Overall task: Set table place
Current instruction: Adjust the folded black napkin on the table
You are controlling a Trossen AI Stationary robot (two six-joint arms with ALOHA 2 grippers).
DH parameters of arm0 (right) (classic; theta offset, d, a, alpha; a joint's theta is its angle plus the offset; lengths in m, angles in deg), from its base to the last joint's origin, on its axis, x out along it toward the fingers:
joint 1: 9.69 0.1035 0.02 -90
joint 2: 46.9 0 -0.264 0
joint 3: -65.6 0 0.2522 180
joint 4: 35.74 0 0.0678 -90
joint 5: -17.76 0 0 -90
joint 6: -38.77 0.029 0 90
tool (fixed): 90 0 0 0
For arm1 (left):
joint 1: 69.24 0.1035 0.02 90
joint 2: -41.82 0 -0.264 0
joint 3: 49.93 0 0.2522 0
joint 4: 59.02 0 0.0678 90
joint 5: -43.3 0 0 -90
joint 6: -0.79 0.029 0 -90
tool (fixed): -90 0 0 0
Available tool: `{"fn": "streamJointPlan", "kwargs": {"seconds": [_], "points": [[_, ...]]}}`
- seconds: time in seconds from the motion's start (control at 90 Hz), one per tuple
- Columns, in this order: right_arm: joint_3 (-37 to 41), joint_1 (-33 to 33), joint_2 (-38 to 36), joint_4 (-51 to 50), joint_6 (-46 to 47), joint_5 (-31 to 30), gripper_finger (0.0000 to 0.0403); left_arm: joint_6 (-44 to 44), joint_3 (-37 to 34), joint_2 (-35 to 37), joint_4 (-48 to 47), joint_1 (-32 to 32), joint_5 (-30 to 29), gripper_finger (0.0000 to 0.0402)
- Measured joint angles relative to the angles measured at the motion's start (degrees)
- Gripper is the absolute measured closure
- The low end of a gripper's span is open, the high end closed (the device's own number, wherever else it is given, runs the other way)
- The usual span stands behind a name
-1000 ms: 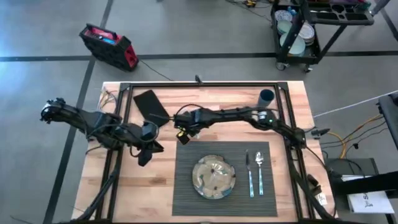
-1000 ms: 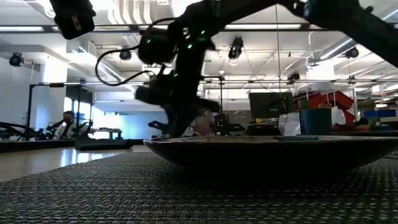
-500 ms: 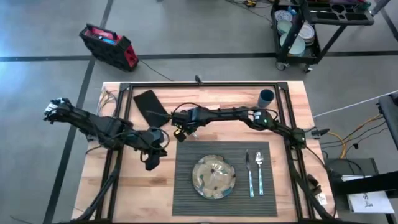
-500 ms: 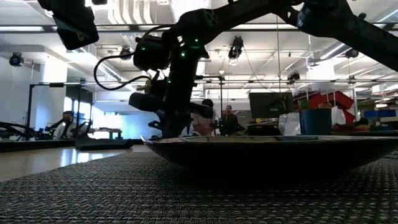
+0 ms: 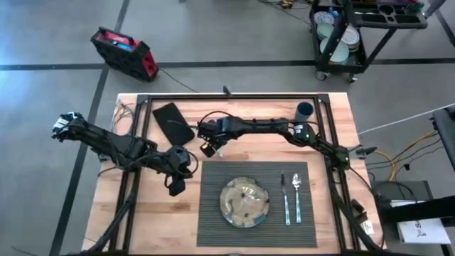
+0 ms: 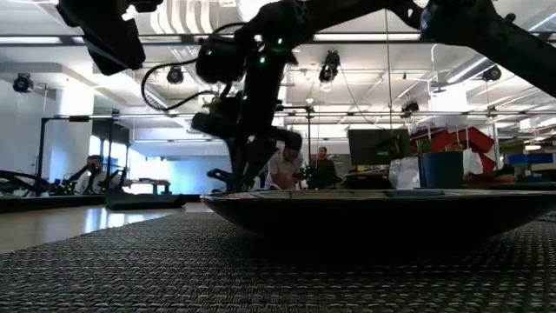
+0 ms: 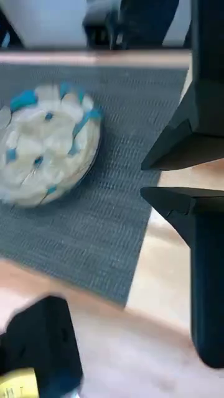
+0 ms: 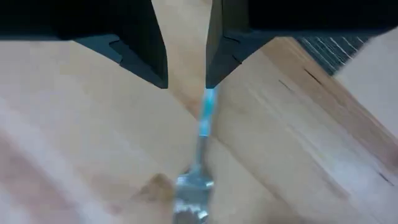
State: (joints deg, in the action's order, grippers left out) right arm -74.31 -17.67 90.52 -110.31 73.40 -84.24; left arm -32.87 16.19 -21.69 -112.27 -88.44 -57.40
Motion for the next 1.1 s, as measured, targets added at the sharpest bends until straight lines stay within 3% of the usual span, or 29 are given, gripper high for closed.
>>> {"fn": "streamJointPlan", "kwargs": {"seconds": [0.156, 0.244, 0.456, 0.644, 0.856, 1.1], "points": [[0.0, -0.3, -5.8, -8.4, -2.5, -9.0, 0.0308, -1.1, -0.9, -0.6, -3.0, 0.7, -15.6, 0.0365], [0.0, -0.7, -10.3, -10.6, -4.3, -10.7, 0.0314, -1.2, -3.0, -0.6, -2.9, 3.6, -18.5, 0.0365], [0.9, -0.2, -22.0, -11.5, -5.7, -13.8, 0.0331, 0.0, -10.8, -0.7, -2.8, 19.7, -13.1, 0.0365], [3.9, 1.4, -31.1, -11.6, -8.1, -17.2, 0.0346, 0.6, -14.3, -0.9, 2.8, 34.4, -9.2, 0.0365], [10.7, 2.2, -38.1, -10.9, -8.4, -18.2, 0.036, 3.6, -15.9, -2.4, 11.0, 40.8, -1.1, 0.0365], [22.5, 2.4, -43.6, -9.6, -8.4, -19.1, 0.0367, -0.4, -16.6, -7.3, 10.7, 41.2, 0.4, 0.0365]]}}
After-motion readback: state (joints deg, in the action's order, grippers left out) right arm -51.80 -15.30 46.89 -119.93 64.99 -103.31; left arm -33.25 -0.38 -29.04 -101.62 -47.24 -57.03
